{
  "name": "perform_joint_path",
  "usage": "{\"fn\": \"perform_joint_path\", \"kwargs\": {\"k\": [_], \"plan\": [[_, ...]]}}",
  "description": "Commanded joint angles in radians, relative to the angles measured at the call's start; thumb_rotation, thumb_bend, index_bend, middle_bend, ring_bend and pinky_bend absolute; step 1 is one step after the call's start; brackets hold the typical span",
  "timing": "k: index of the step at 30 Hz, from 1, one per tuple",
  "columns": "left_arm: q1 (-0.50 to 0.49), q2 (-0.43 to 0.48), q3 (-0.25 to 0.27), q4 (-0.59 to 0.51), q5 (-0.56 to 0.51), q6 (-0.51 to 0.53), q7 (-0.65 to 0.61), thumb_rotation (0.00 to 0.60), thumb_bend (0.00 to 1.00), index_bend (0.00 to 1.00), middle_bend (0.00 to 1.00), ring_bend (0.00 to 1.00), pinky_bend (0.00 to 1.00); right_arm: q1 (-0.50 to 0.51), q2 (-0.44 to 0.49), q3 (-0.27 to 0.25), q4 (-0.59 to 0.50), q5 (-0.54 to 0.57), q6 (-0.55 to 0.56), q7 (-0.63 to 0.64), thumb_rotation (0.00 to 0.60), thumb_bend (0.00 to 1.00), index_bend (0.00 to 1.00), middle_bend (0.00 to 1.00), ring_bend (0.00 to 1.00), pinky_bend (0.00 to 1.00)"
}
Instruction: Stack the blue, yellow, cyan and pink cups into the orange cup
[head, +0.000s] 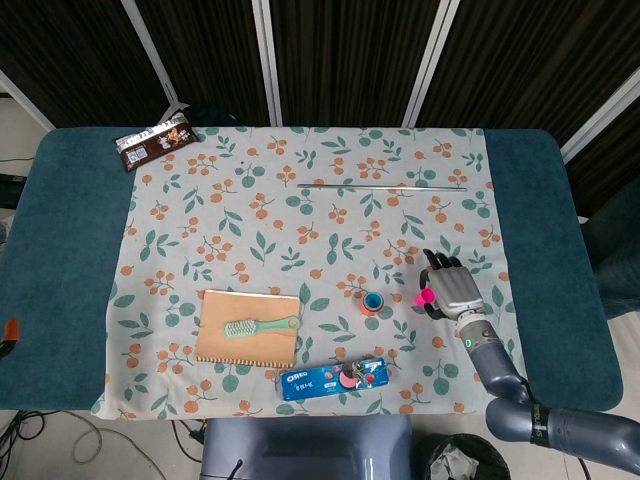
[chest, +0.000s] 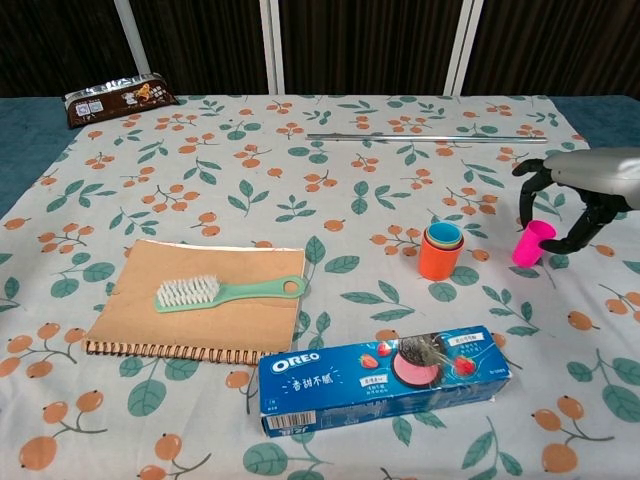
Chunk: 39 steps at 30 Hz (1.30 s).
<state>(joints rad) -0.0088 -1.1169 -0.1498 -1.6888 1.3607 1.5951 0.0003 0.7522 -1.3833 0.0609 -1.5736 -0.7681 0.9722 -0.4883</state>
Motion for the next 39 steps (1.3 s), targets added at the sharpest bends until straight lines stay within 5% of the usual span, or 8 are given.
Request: {"fn": "perform_joint_path", "kwargs": {"k": [1, 17, 39], "plan": [[0.000, 0.000, 0.000, 0.000, -0.001, 0.000, 0.000, 0.600, 0.36, 0.13, 0.03, 0.00, 0.17, 0.000, -0.001, 0.002, 0.002, 0.000, -0.002, -0.001, 0.600, 0.44, 0.46, 0.00, 0.09, 0.15], [0.000, -0.001, 0.001, 0.000, 0.000, -0.001, 0.002, 0.600, 0.36, 0.13, 0.03, 0.00, 0.21, -0.006, 0.017, 0.025, -0.037, -0.030, 0.013, 0.011, 0.600, 0.44, 0.51, 0.00, 0.10, 0.15], [0.000, 0.001, 0.003, -0.003, 0.003, -0.001, 0.000, 0.600, 0.36, 0.13, 0.03, 0.00, 0.22, 0.074, 0.139, 0.112, -0.303, 0.006, 0.039, -0.096, 0.600, 0.44, 0.51, 0.00, 0.10, 0.15]]}}
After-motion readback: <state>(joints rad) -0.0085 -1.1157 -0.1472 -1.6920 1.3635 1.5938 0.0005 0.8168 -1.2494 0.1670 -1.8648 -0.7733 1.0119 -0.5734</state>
